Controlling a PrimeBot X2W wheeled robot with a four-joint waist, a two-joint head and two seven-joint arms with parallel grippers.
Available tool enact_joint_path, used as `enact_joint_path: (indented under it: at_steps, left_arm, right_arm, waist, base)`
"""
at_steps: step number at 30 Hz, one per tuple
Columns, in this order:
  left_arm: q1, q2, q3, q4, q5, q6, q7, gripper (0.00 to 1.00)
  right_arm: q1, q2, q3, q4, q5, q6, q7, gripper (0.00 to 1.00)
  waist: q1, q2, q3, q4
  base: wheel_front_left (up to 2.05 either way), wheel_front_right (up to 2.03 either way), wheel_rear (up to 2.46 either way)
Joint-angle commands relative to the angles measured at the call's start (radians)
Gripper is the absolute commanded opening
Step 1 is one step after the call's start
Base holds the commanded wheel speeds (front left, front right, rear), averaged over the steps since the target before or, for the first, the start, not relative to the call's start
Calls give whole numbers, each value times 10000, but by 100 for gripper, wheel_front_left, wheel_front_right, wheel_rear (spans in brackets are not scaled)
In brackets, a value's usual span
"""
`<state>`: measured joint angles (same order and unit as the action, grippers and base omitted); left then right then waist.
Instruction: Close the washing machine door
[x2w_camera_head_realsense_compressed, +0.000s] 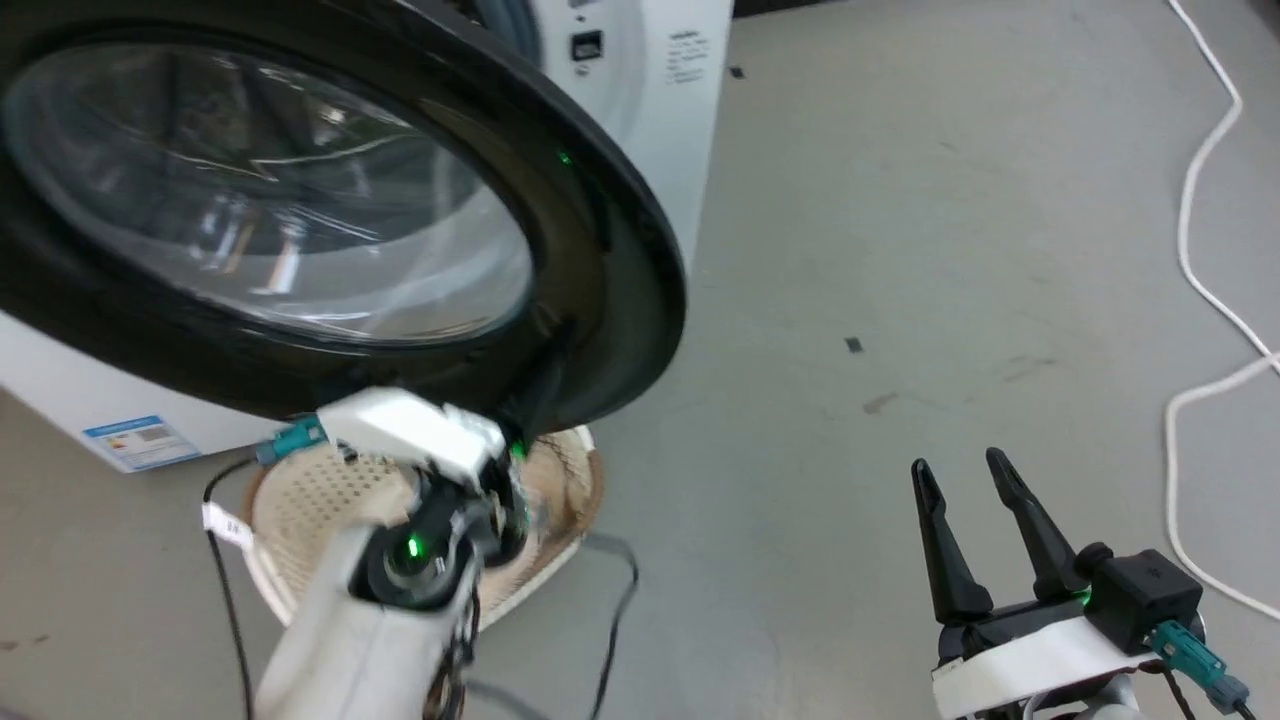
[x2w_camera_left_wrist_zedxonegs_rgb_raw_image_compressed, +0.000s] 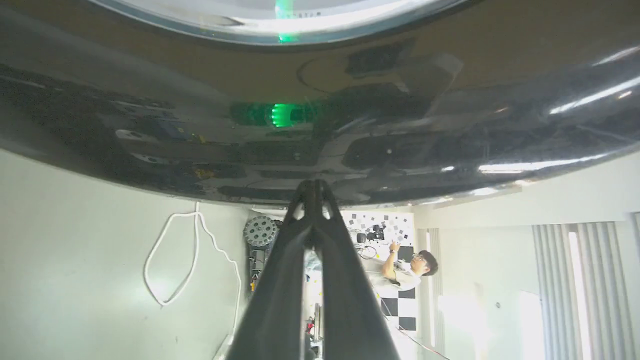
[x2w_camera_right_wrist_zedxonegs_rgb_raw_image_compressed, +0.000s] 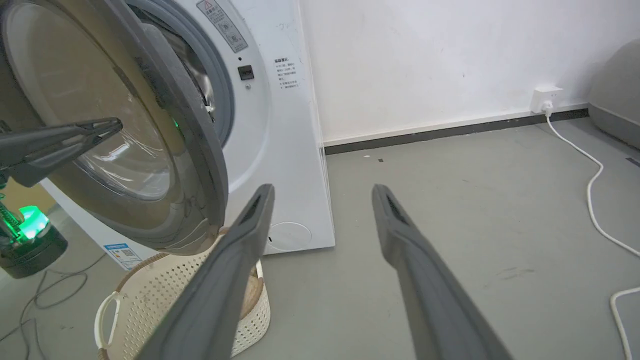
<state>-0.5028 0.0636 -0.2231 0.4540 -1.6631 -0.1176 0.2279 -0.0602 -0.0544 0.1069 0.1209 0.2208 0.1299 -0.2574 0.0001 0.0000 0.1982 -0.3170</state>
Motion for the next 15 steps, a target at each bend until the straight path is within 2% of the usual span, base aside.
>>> enact_joint_path:
  at_steps: [1,4,8,12,15]
  left_arm:
    - [298,133,-104,-40,224,-83,-24,0]
    - [969,579,-707,-472,1218,-119,-161,0]
    - [1895,1727,-1703,-1362,3295,-126,-963,0]
    - [2465,2786,-2315,-1785,5282,-128,-2396,0]
    - [2489,3536,-2312,-1695,7236,104,-4161,0]
  right_arm:
    - [-29,40,-11,-31,-31,8,-44,100]
    - [28,40,-73,-9,-81,8,-44,100]
    - [130,40,-93,-1,-120,8,-44,100]
    - [285,27,-80,19,-204,8,-44,100]
    - [371,-28,41,-33,-165,8,-44,100]
  waist:
    - [-1,0,-234,277]
    - [-1,0,-505,656]
    - [-1,0,-884,1154]
    - [-1,0,-1227,1662]
    - [-1,0,-1415,2005]
  base:
    - [0,0,0]
    - [0,0,0]
    - [0,0,0]
    - [0,0,0]
    - [0,0,0]
